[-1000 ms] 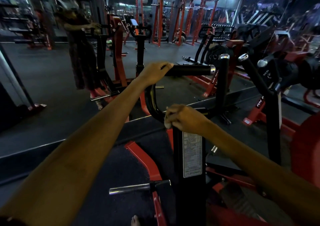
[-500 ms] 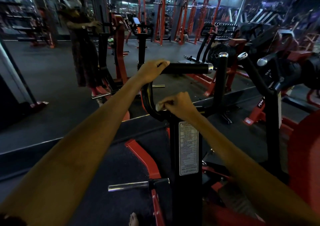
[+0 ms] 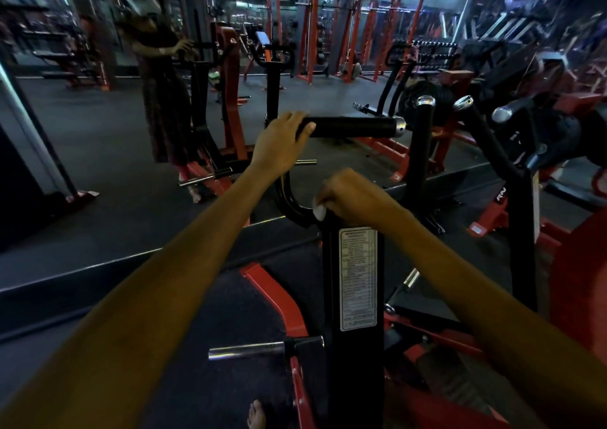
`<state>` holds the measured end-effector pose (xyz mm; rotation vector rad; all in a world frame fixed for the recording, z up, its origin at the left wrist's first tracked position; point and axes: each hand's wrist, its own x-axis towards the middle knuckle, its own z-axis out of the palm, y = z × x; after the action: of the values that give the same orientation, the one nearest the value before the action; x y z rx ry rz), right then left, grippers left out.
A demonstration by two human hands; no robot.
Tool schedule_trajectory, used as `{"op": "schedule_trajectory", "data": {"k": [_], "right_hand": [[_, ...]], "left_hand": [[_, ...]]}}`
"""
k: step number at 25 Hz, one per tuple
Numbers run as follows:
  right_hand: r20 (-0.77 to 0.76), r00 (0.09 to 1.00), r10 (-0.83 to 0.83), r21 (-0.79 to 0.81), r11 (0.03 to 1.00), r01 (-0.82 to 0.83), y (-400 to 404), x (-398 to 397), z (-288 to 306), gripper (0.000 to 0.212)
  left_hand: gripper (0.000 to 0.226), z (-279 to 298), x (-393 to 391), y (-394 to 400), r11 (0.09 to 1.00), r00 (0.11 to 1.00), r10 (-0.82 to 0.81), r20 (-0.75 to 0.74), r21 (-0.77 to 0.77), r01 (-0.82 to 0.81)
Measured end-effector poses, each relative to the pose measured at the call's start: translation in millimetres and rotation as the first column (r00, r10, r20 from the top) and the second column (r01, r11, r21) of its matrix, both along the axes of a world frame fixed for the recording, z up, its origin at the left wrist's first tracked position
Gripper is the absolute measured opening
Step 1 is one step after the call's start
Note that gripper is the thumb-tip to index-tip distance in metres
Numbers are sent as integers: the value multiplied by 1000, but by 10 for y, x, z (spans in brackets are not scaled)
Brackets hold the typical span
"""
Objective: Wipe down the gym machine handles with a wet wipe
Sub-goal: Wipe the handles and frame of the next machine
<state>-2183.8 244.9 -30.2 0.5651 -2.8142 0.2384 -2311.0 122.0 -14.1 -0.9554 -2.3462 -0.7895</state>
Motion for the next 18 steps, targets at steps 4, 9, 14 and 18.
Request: {"op": "schedule_trajectory", "data": {"k": [4, 9, 14, 18], "right_hand": [[-54, 994, -93, -167, 982, 83, -22, 29, -161, 21], [46, 944, -327, -139, 934, 331, 337, 127, -185, 20], [-79, 939, -335, -130, 937, 323, 43, 91, -381, 24], [-150, 979, -135, -193, 976, 105, 190, 215, -417, 17]], "left_hand": [[52, -169, 58, -65, 998, 994, 63, -95, -23, -66], [62, -373, 241, -132, 974, 973, 200, -113, -82, -210], [68, -465, 389, -61, 952, 955, 280, -98, -95, -289], [73, -481, 377, -65, 966, 965, 255, -55, -31, -257]]}}
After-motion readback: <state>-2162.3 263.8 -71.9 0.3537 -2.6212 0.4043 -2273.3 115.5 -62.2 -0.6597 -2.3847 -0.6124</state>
